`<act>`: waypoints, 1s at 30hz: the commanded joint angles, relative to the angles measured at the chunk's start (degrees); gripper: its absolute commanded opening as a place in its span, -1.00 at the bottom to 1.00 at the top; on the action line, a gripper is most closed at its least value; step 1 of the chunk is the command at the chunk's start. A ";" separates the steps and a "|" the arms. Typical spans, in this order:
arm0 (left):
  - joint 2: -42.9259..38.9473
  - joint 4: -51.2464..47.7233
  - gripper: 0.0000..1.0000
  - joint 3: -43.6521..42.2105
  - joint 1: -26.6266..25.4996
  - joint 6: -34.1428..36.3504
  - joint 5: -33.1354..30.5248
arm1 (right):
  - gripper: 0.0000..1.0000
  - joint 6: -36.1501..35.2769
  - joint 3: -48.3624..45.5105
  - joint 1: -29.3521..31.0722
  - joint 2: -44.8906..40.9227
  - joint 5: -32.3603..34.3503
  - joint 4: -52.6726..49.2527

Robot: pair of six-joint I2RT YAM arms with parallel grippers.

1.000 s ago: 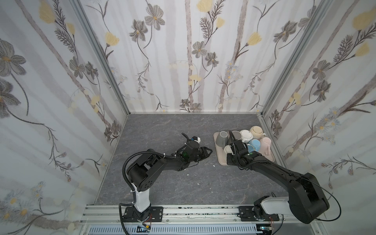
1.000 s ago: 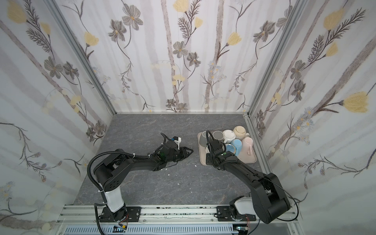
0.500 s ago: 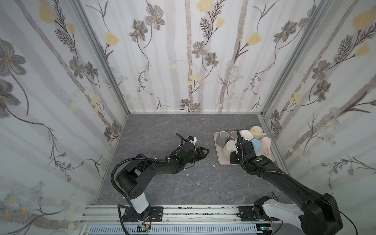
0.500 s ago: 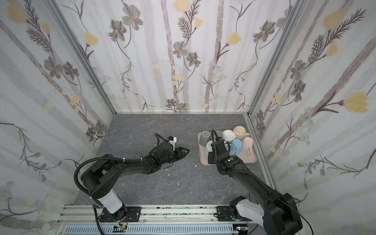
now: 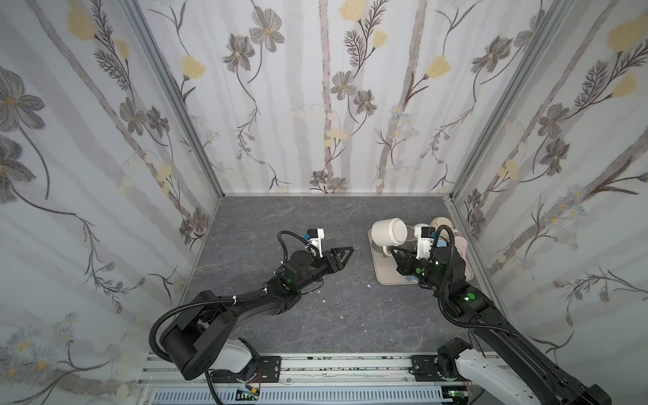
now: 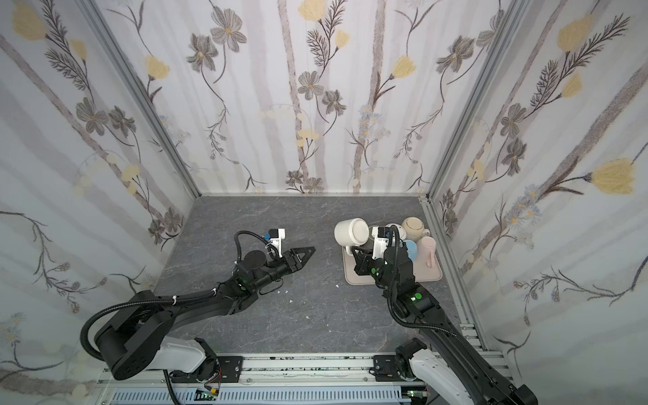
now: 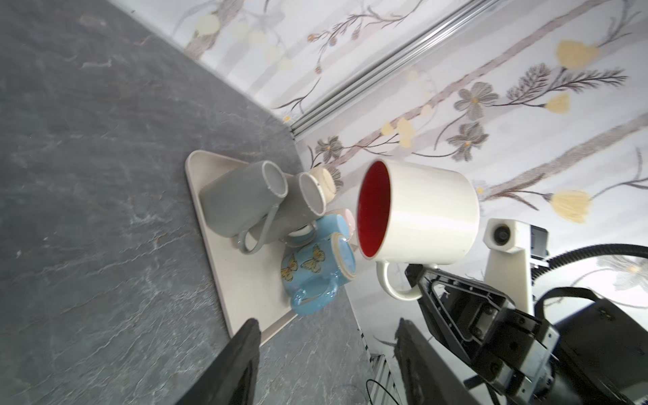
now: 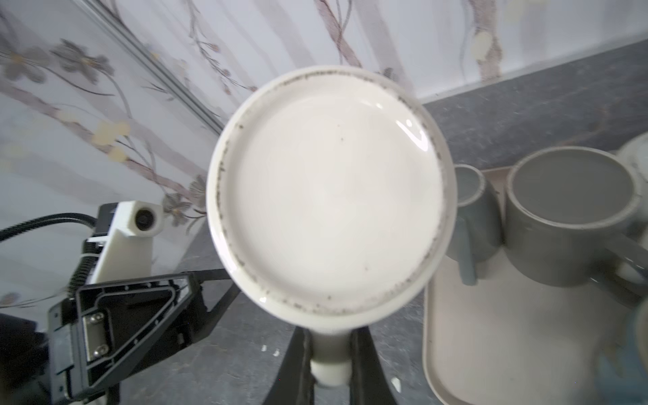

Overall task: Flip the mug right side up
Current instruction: 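Lift the white mug with the right gripper toward the approaching left gripper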

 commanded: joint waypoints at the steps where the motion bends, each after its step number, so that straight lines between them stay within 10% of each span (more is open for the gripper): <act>1: -5.63 1.95 0.44 -0.80 0.62 5.61 0.42 | -1.00 6.52 -0.71 0.07 1.35 -11.84 22.85; 14: -15.45 5.92 0.62 -0.24 1.53 6.40 7.91 | -1.00 20.91 1.87 6.50 16.52 -27.01 55.70; 30: -10.57 17.05 -0.22 0.23 3.30 -1.15 15.20 | -1.00 22.88 3.36 9.66 22.84 -28.58 60.77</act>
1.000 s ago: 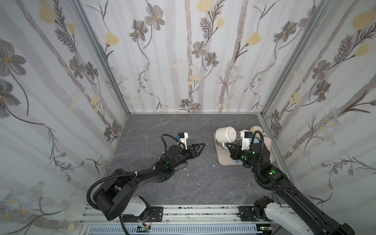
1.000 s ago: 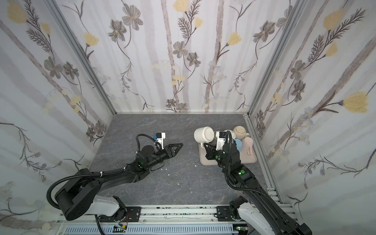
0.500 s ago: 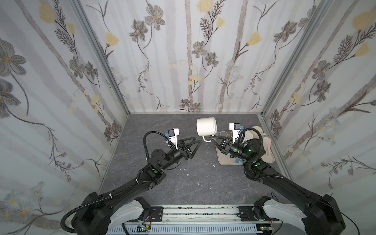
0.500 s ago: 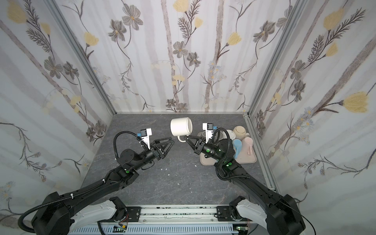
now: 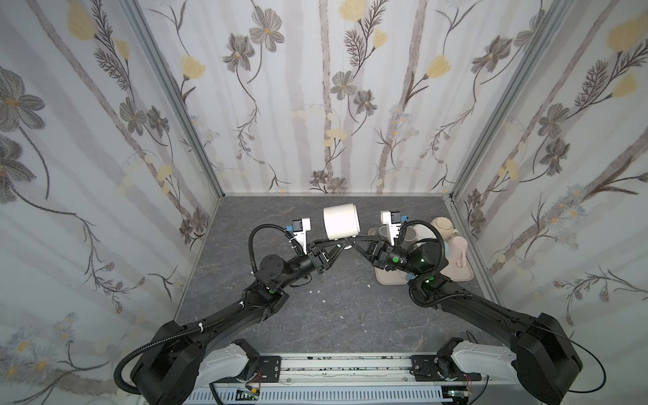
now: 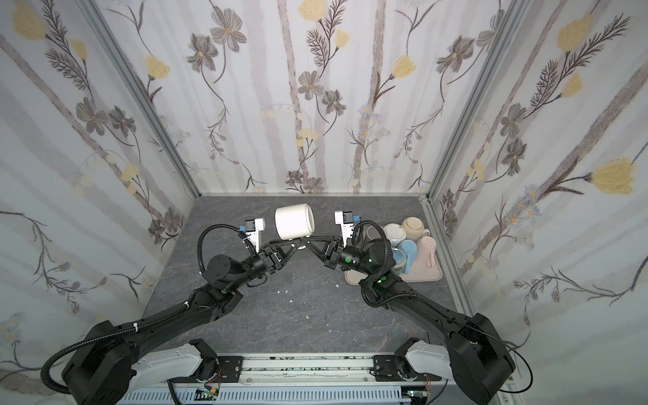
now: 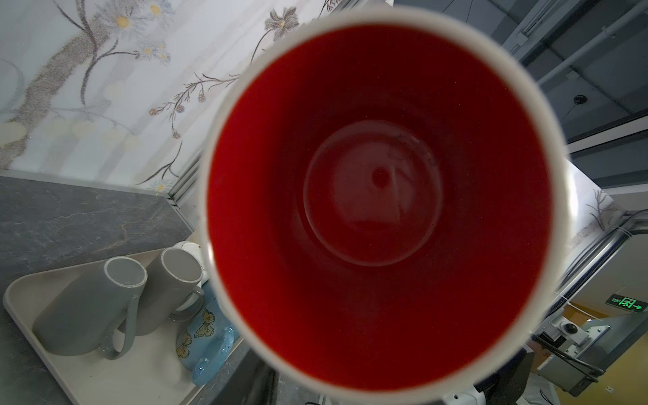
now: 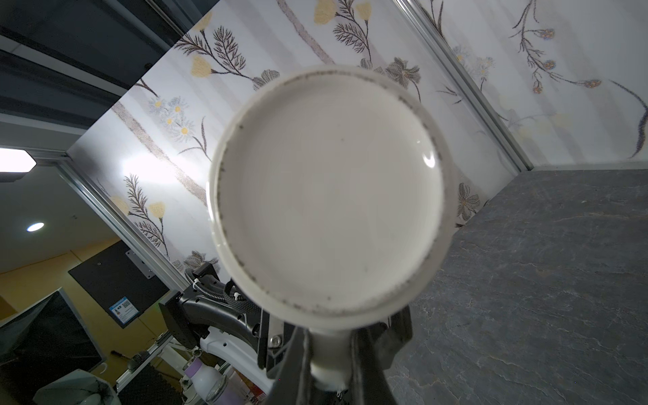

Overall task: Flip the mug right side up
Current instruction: 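Lift the white mug with the right gripper toward the approaching left gripper, then grasp white mug rim with left gripper while right gripper releases and withdraws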

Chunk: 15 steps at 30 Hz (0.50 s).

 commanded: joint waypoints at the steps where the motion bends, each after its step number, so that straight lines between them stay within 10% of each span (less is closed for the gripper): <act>1: 1.12 5.51 -0.29 0.91 0.03 -1.99 2.43 | -1.00 0.52 0.66 0.14 0.48 -0.12 7.35; 10: 2.87 0.88 -1.00 4.08 0.18 3.57 5.65 | -1.00 -3.69 1.19 -0.01 0.12 1.42 0.94; 15: 1.58 -14.98 -1.00 8.80 1.00 15.62 5.73 | -0.44 -12.00 3.21 -1.00 -3.95 6.58 -14.85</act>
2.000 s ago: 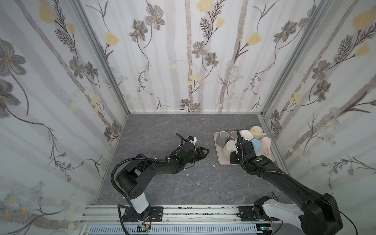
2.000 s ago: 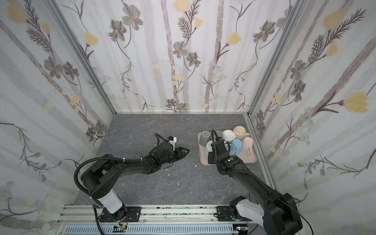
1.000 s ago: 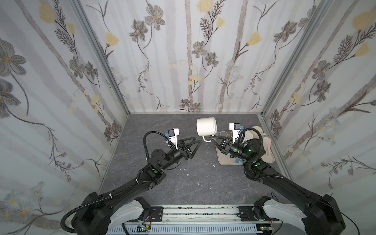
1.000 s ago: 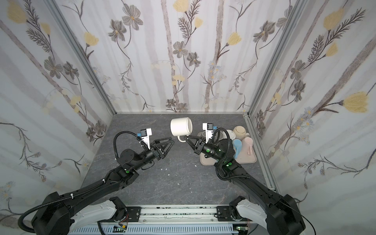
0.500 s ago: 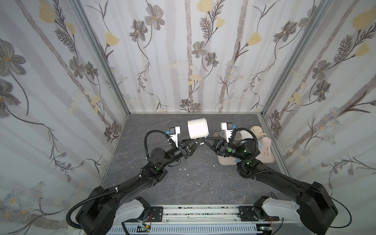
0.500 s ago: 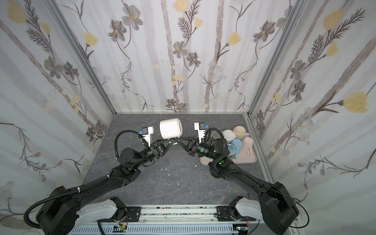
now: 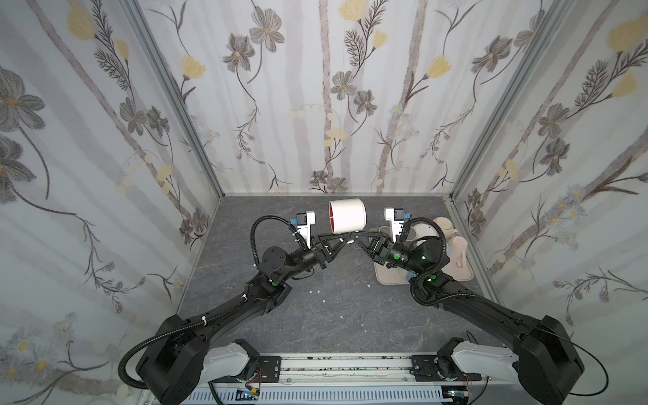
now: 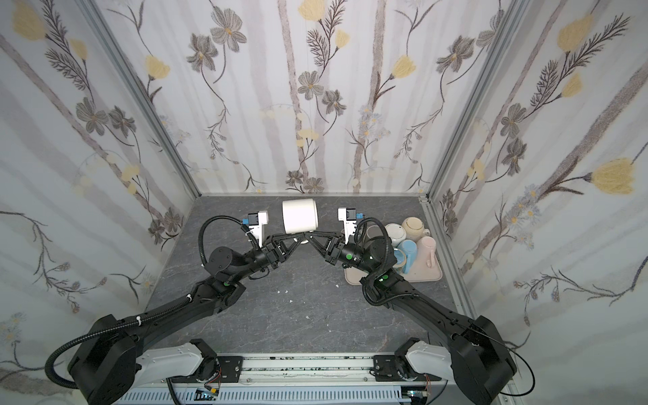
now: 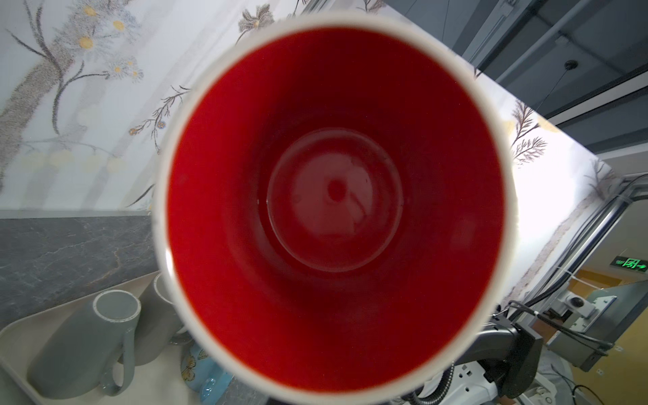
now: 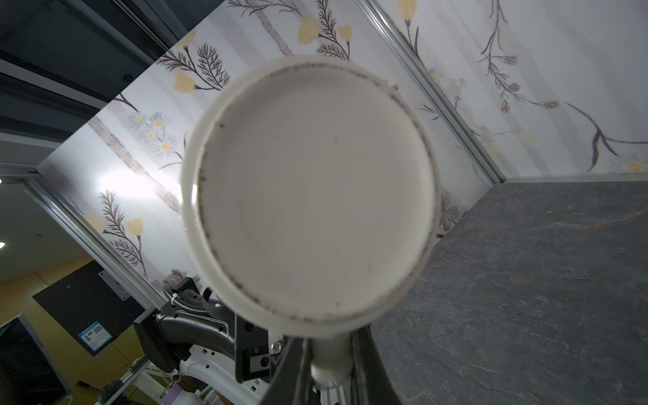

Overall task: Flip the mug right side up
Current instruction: 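Grasp white mug rim with left gripper while right gripper releases and withdraws, then rotate the white mug opening-up and lower it onto the table with the left gripper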

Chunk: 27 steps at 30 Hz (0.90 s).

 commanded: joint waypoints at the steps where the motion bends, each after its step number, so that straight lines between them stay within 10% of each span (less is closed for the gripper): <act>1: -0.85 -12.43 -1.00 3.18 0.79 10.92 0.99 | -0.39 -8.74 1.94 -0.93 -2.81 3.68 -11.30; 10: 4.11 -45.86 -1.00 19.79 6.76 40.41 -1.86 | 0.02 -14.21 5.04 -10.96 -9.01 11.46 -35.43; 20: 14.28 -63.50 -1.00 30.28 21.67 70.96 14.86 | 0.09 -25.04 8.37 -17.27 -5.06 17.90 -61.02; 27: 26.95 -85.88 -1.00 45.76 26.77 91.15 9.06 | 0.10 -30.06 8.16 -17.31 -3.96 24.68 -69.15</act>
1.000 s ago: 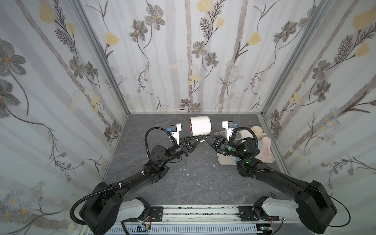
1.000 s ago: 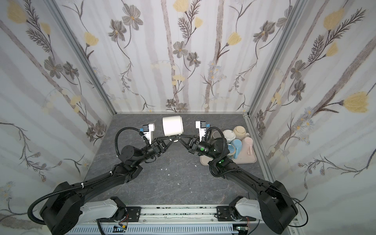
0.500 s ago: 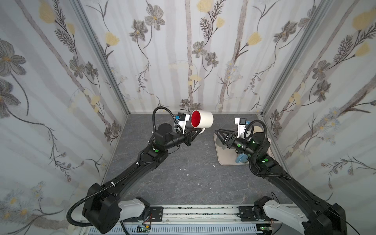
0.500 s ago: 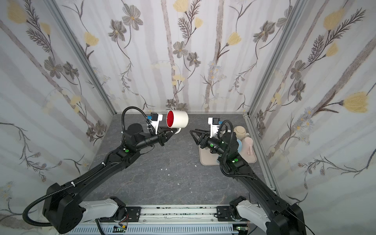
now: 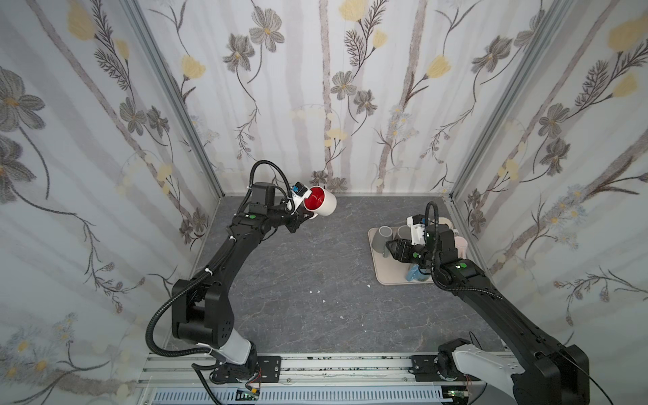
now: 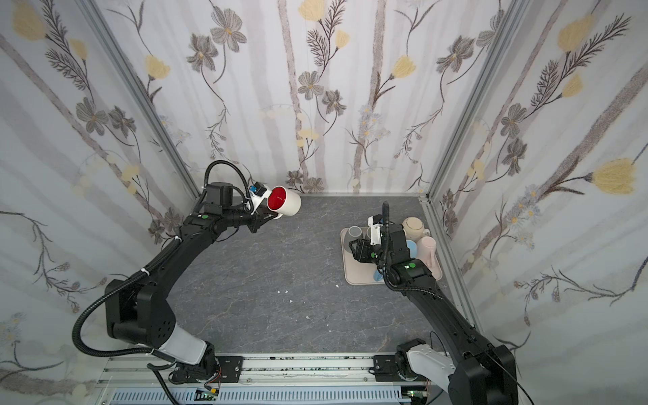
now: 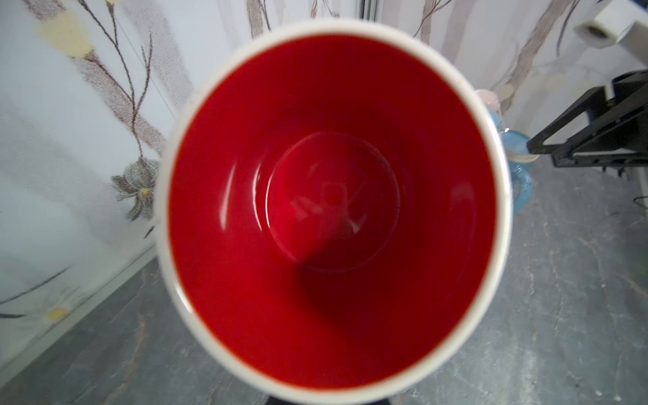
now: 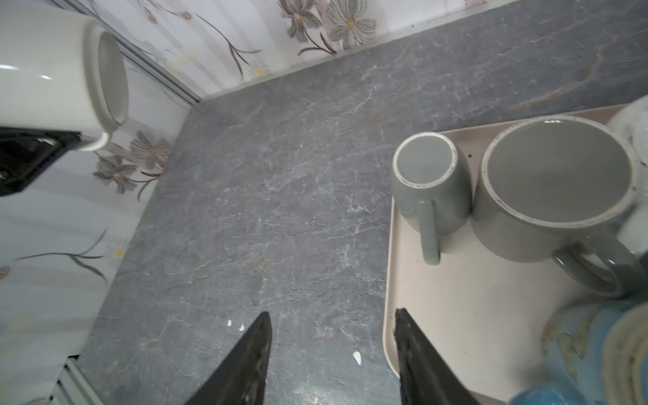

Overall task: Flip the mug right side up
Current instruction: 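Rotate the white mug opening-up and lower it onto the table with the left gripper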

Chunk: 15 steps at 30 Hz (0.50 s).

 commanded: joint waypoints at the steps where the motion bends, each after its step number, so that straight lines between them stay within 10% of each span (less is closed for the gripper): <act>1: 6.28 -13.88 -1.00 6.39 0.30 16.88 -2.85 | 0.10 -4.14 0.35 -0.04 0.34 4.87 -6.05; 15: 30.62 -28.97 -1.00 26.67 3.30 34.45 -16.04 | 0.11 -2.29 2.97 -0.02 5.74 8.06 -9.07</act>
